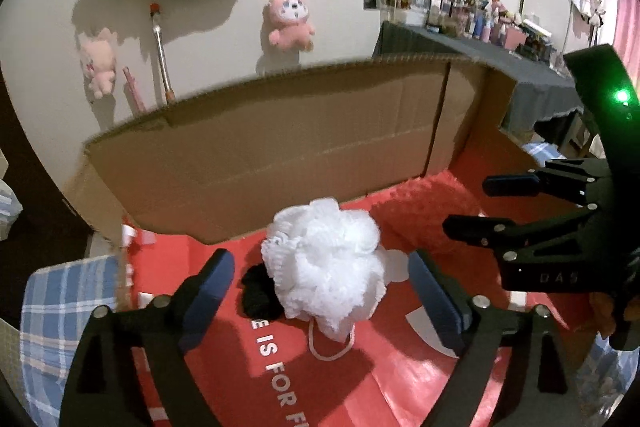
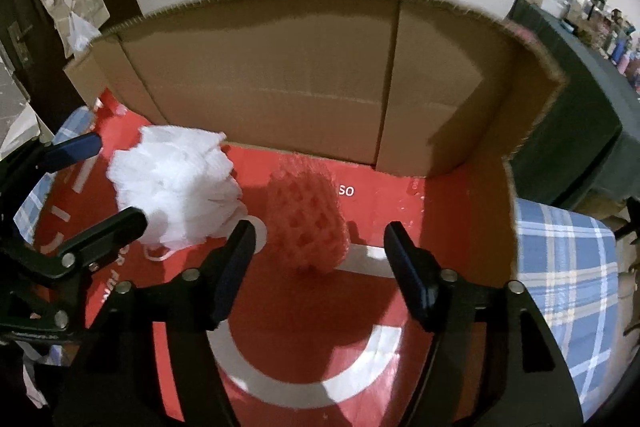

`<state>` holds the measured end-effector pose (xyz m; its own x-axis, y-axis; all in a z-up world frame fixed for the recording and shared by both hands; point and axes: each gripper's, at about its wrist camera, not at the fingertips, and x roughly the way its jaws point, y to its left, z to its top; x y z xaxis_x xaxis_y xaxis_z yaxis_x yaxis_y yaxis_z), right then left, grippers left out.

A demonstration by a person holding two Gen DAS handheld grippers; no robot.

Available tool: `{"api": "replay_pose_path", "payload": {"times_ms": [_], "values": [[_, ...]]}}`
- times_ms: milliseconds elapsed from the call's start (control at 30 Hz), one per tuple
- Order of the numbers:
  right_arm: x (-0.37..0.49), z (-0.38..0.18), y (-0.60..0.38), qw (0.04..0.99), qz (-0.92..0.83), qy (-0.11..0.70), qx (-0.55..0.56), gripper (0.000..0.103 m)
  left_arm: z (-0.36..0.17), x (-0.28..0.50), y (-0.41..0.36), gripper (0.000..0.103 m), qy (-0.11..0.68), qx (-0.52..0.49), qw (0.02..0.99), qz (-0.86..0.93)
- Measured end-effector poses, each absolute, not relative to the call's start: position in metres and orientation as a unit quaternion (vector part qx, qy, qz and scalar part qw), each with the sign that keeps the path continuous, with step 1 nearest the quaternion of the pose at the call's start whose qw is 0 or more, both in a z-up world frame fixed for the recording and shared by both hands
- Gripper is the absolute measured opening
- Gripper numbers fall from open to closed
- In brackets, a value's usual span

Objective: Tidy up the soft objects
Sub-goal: 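Lower both poufs into the box and open both tools, then withdraw both open tools from the box back toward the table items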

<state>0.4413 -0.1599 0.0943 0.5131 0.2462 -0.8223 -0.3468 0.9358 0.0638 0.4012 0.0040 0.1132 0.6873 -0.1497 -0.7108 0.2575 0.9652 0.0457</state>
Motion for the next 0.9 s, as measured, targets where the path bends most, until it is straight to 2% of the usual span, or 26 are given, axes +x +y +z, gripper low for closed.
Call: {"api": "replay_pose_path", "payload": {"times_ms": [167, 233, 400, 533, 700, 800, 900], "values": [[0.417, 0.124, -0.165, 0.88, 0.17, 0.441, -0.046, 0.07, 0.144, 0.37, 0.005, 0.098, 0.344, 0.073, 0.93, -0.104], [0.402, 0.138, -0.165, 0.887, 0.173, 0.427, -0.045, 0.075, 0.156, 0.356, 0.006, 0.1, 0.327, 0.071, 0.937, -0.098], [0.356, 0.176, -0.169, 0.903, 0.178, 0.389, -0.048, 0.076, 0.188, 0.31, 0.011, 0.103, 0.288, 0.059, 0.952, -0.088], [0.316, 0.206, -0.168, 0.916, 0.183, 0.354, -0.054, 0.086, 0.213, 0.27, 0.014, 0.103, 0.254, 0.048, 0.962, -0.083], [0.254, 0.235, -0.169, 0.93, 0.19, 0.308, -0.067, 0.087, 0.234, 0.221, 0.021, 0.103, 0.223, 0.035, 0.971, -0.078], [0.216, 0.245, -0.172, 0.939, 0.192, 0.277, -0.073, 0.094, 0.242, 0.193, 0.024, 0.103, 0.206, 0.025, 0.975, -0.077], [0.184, 0.246, -0.172, 0.943, 0.193, 0.26, -0.077, 0.094, 0.247, 0.165, 0.025, 0.103, 0.189, 0.022, 0.979, -0.076]]}}
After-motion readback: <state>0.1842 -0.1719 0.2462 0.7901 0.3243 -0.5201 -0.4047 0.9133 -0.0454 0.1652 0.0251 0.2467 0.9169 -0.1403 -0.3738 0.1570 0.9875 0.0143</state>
